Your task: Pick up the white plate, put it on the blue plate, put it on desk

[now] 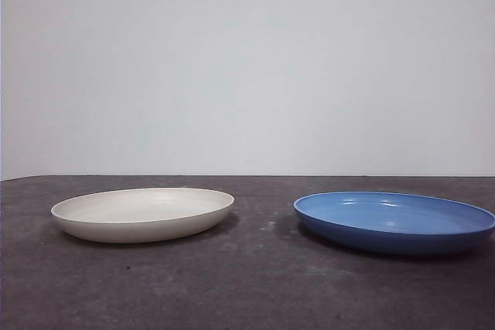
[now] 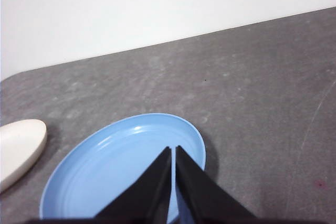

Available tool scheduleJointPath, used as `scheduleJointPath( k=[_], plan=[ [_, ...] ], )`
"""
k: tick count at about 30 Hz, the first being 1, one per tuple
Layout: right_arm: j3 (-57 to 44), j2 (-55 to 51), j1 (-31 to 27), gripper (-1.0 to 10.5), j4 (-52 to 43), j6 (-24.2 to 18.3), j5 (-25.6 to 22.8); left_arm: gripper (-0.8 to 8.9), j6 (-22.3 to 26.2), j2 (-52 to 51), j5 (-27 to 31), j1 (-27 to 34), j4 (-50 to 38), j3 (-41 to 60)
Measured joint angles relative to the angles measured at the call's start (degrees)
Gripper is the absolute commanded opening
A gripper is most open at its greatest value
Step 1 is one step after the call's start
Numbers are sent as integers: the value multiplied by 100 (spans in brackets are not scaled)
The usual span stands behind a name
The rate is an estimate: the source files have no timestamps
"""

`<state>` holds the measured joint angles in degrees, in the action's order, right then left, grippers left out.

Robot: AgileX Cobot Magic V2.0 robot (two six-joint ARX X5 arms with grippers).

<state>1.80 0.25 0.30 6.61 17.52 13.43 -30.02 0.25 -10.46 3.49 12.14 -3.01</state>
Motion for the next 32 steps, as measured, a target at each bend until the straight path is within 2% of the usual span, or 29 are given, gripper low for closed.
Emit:
scheduleJointPath(
  k=[8,12,17,21,26,32],
  plan=[
    [964,7,0,7,26,79,-2,16,-96,96,-129,0,439,-791],
    [1523,205,0,7,428,55,-4,16,-42,417,-374,0,640,-1427],
    [2463,752,0,7,1113,-210,0,16,470,1123,-678,0,1364,-2441],
    [3230,1362,0,7,1792,-487,13,16,968,1834,-1204,0,1827,-3156],
    [4240,2299,0,7,2889,-946,459,16,1561,2721,-1950,-13,2404,-3862],
    [5294,3451,0,7,4295,-1554,931,16,2175,3565,-2472,-120,3123,-4433]
  ],
)
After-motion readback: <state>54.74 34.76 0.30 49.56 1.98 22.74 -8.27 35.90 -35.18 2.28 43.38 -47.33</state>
